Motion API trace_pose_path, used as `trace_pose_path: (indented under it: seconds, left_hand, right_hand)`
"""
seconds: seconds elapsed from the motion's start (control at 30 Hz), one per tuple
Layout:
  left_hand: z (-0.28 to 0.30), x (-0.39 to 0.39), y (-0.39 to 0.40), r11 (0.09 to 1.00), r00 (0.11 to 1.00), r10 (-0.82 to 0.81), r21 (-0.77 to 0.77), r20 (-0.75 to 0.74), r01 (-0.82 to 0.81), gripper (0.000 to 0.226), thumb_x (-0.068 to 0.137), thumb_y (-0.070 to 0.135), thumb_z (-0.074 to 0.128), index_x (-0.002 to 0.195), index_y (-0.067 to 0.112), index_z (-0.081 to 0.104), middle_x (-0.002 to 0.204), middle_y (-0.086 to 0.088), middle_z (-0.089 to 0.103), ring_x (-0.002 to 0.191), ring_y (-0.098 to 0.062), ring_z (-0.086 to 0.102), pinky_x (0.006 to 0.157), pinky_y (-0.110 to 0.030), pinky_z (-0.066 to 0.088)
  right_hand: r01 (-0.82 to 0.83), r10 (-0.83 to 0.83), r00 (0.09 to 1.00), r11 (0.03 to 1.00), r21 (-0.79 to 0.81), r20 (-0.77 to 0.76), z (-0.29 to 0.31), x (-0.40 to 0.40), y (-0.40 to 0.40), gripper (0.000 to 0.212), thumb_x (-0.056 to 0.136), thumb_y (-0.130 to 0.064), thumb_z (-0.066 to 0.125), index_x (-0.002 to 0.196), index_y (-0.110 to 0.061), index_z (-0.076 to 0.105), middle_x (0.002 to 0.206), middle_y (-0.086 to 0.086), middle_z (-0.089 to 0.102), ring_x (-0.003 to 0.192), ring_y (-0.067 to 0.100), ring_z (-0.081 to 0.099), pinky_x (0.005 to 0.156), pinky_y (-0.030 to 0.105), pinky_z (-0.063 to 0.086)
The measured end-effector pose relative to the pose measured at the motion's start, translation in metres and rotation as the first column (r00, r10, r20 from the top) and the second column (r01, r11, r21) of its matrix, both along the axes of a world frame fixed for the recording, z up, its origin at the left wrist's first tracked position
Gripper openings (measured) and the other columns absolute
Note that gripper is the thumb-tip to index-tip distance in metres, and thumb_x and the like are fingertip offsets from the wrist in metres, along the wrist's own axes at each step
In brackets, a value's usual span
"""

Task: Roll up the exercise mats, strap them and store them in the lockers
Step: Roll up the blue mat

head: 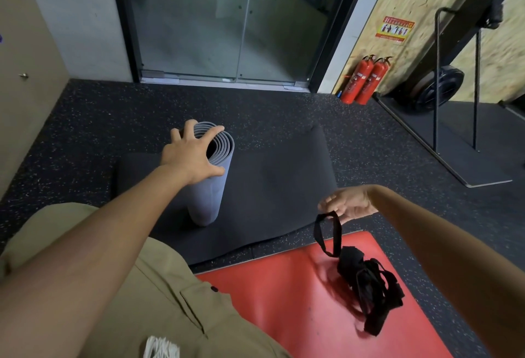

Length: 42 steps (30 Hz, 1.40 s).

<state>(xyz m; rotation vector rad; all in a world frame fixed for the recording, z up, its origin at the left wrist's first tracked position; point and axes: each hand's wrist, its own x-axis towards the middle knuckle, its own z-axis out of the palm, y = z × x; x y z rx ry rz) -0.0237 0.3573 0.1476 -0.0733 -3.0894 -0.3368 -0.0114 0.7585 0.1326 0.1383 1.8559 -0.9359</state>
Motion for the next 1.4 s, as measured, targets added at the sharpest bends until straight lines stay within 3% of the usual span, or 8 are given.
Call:
trace_pose_path:
  seconds: [0.23, 0.4, 0.6, 0.8, 0.97, 1.13, 1.27, 1.4]
  left_hand:
    - [-0.001, 0.001, -0.004, 1.000, 1.000, 0.004, 0.002, 0.005, -0.004, 0.100, 0.074, 0.065, 0.074, 0.153, 0.058, 0.014, 0.159, -0.004, 0.013, 0.129, -0.038, 0.034, 0.086, -0.045, 0.048]
    - [0.006, -0.003, -0.005, 0.999, 1.000, 0.013, 0.033, 0.026, -0.014, 0.099, 0.073, 0.059, 0.077, 0.153, 0.057, 0.018, 0.157, -0.005, 0.016, 0.129, -0.039, 0.036, 0.081, -0.042, 0.045]
    - [0.028, -0.012, -0.008, 0.996, 0.997, 0.058, 0.067, 0.046, -0.061, 0.096, 0.072, 0.056, 0.077, 0.152, 0.054, 0.025, 0.151, -0.007, 0.025, 0.125, -0.040, 0.040, 0.088, -0.045, 0.044]
    - [0.027, -0.011, -0.015, 0.997, 0.994, 0.061, 0.035, 0.090, -0.064, 0.096, 0.071, 0.060, 0.075, 0.152, 0.056, 0.024, 0.150, -0.005, 0.027, 0.124, -0.038, 0.041, 0.081, -0.039, 0.040]
    - [0.016, -0.014, -0.018, 0.999, 0.997, 0.055, -0.002, 0.047, -0.055, 0.097, 0.073, 0.069, 0.069, 0.154, 0.057, 0.017, 0.153, -0.006, 0.025, 0.126, -0.038, 0.040, 0.080, -0.039, 0.040]
    - [0.010, -0.019, -0.027, 0.997, 0.996, 0.083, -0.001, 0.042, -0.083, 0.098, 0.074, 0.077, 0.066, 0.155, 0.059, 0.014, 0.158, -0.005, 0.021, 0.131, -0.038, 0.037, 0.081, -0.039, 0.037]
    - [0.009, -0.020, -0.037, 0.993, 0.993, 0.115, 0.021, 0.025, -0.115, 0.095, 0.076, 0.076, 0.065, 0.155, 0.059, 0.014, 0.159, -0.003, 0.022, 0.131, -0.037, 0.038, 0.085, -0.041, 0.040]
    - [0.007, -0.021, -0.043, 0.993, 0.993, 0.113, 0.026, 0.018, -0.113, 0.092, 0.078, 0.083, 0.057, 0.155, 0.060, 0.013, 0.159, -0.003, 0.021, 0.131, -0.036, 0.038, 0.089, -0.042, 0.043]
  right_hand:
    - [0.263, -0.275, 0.960, 0.948, -0.181, -0.045, -0.009, -0.003, -0.010, 0.022, 0.102, -0.015, 0.055, 0.120, -0.003, 0.060, 0.092, 0.008, 0.068, 0.095, 0.022, 0.072, 0.095, 0.033, 0.057]
    - [0.352, -0.385, 0.919, 0.900, -0.256, -0.089, -0.022, 0.002, -0.018, 0.031, 0.105, -0.011, 0.050, 0.132, 0.000, 0.059, 0.120, 0.016, 0.069, 0.109, 0.026, 0.066, 0.106, 0.038, 0.051]
    - [0.507, -0.623, 0.781, 0.670, -0.542, -0.039, -0.032, -0.006, -0.058, 0.032, 0.106, 0.000, 0.040, 0.130, -0.008, 0.061, 0.099, 0.002, 0.068, 0.078, 0.009, 0.064, 0.077, 0.025, 0.053]
    - [0.522, -0.703, 0.705, 0.425, -0.740, 0.094, -0.025, -0.023, -0.129, 0.037, 0.105, 0.001, 0.040, 0.135, -0.012, 0.058, 0.107, 0.002, 0.072, 0.087, 0.017, 0.066, 0.083, 0.027, 0.053]
    - [0.566, -0.686, 0.694, 0.331, -0.755, 0.219, -0.027, -0.024, -0.204, 0.036, 0.103, 0.002, 0.043, 0.136, -0.007, 0.056, 0.103, 0.009, 0.071, 0.085, 0.018, 0.068, 0.066, 0.023, 0.058]
    - [0.552, -0.643, 0.709, 0.251, -0.795, 0.289, -0.047, -0.016, -0.262, 0.036, 0.100, 0.002, 0.049, 0.135, 0.001, 0.055, 0.110, 0.016, 0.068, 0.096, 0.021, 0.069, 0.089, 0.031, 0.057]
    - [0.598, -0.711, 0.602, 0.099, -0.795, 0.364, -0.059, -0.020, -0.276, 0.039, 0.093, 0.003, 0.064, 0.124, -0.011, 0.044, 0.103, 0.017, 0.064, 0.095, 0.027, 0.066, 0.081, 0.034, 0.058]
    - [0.549, -0.757, 0.609, 0.186, -0.815, 0.238, -0.053, -0.020, -0.285, 0.038, 0.091, -0.010, 0.072, 0.123, 0.006, 0.060, 0.109, 0.019, 0.066, 0.100, 0.028, 0.066, 0.094, 0.037, 0.053]
